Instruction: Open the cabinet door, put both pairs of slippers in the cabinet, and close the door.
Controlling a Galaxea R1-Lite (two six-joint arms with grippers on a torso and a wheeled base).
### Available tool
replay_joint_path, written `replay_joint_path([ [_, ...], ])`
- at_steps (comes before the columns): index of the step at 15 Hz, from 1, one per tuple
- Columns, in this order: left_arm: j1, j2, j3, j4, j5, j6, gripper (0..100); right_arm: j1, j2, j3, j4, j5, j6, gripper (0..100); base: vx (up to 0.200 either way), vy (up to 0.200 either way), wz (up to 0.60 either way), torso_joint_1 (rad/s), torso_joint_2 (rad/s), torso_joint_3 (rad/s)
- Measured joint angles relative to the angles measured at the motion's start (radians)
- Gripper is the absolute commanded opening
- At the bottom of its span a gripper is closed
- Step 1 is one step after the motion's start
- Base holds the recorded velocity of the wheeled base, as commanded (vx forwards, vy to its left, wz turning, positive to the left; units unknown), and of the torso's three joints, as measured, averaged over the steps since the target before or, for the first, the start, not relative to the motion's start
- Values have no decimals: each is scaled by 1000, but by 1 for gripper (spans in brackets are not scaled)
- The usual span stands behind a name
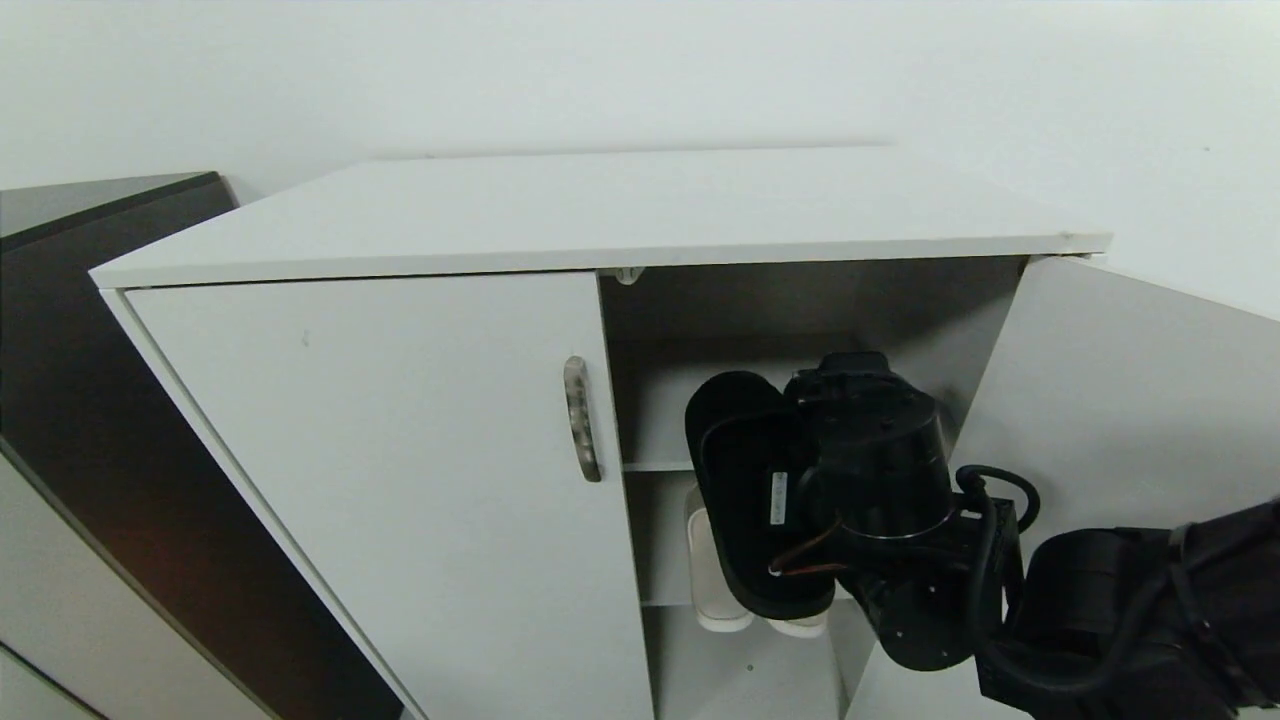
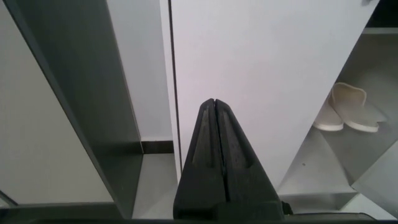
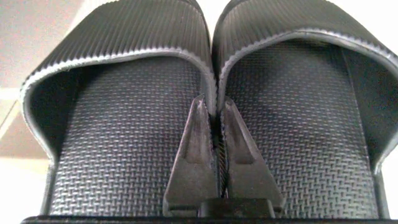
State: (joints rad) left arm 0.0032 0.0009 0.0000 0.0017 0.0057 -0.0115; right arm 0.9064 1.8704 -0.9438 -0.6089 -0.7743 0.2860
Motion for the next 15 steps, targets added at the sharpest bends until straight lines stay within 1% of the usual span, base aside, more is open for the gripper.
replay_joint_path([
  [5, 0, 0, 0, 0, 0, 0, 0, -105, 105, -184, 0, 42, -5, 0, 0, 0, 0, 0, 0, 0],
  [8, -1, 0, 0, 0, 0, -1, 0, -161, 171, -294, 1, 89, -47, 0, 0, 0, 0, 0, 0, 0],
  [10, 0, 0, 0, 0, 0, -1, 0, -178, 206, -334, 2, 91, -77, 0, 0, 0, 0, 0, 0, 0],
  [15, -1, 0, 0, 0, 1, -3, 0, -186, 264, -392, 6, 93, -83, 0, 0, 0, 0, 0, 0, 0],
])
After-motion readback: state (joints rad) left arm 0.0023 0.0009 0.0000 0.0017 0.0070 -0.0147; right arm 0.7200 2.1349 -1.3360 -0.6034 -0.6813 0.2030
